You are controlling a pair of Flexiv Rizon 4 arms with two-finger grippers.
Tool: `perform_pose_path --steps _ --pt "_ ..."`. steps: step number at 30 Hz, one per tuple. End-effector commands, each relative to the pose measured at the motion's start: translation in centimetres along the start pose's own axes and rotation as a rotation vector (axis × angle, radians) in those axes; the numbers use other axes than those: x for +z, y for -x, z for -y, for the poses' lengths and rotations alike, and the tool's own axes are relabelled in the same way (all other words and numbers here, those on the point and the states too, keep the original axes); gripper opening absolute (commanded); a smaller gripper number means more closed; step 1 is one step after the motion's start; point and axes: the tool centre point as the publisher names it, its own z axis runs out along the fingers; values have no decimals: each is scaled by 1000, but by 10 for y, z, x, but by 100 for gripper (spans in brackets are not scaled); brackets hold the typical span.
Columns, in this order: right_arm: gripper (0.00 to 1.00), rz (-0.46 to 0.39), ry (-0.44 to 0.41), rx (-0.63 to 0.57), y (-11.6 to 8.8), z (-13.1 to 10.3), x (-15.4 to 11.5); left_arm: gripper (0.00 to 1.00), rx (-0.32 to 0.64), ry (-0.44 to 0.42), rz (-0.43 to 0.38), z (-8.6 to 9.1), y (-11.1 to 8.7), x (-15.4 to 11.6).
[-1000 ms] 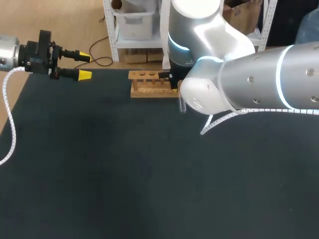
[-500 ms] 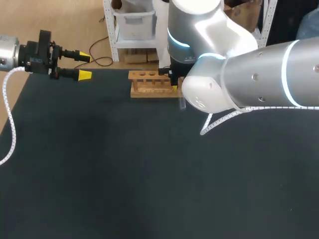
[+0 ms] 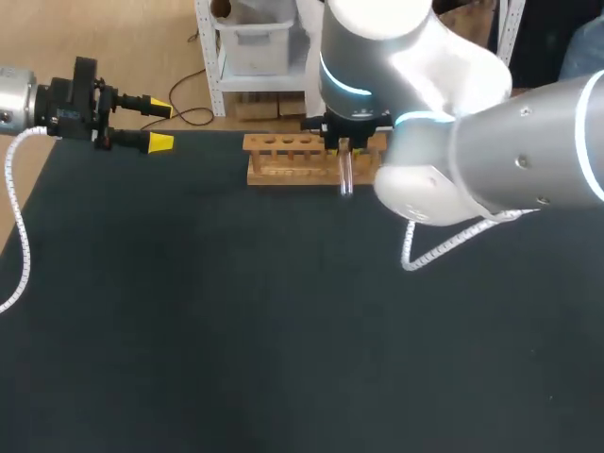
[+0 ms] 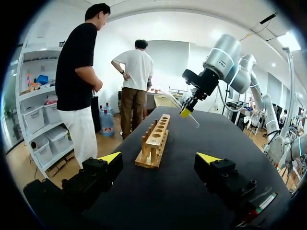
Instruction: Grasp the test tube, adjust it, and insert it.
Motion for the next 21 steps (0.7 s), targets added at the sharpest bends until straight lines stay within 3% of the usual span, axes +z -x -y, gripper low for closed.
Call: perform_pose_path --steps 1,14,21 --pt "0 163 8 1 -2 4 -8 100 2 3 1 1 -1 0" --pt "0 363 50 -18 16 5 -20 100 2 3 1 1 -1 0" --pt "0 419 67 -12 22 8 -24 100 2 3 1 1 -1 0"
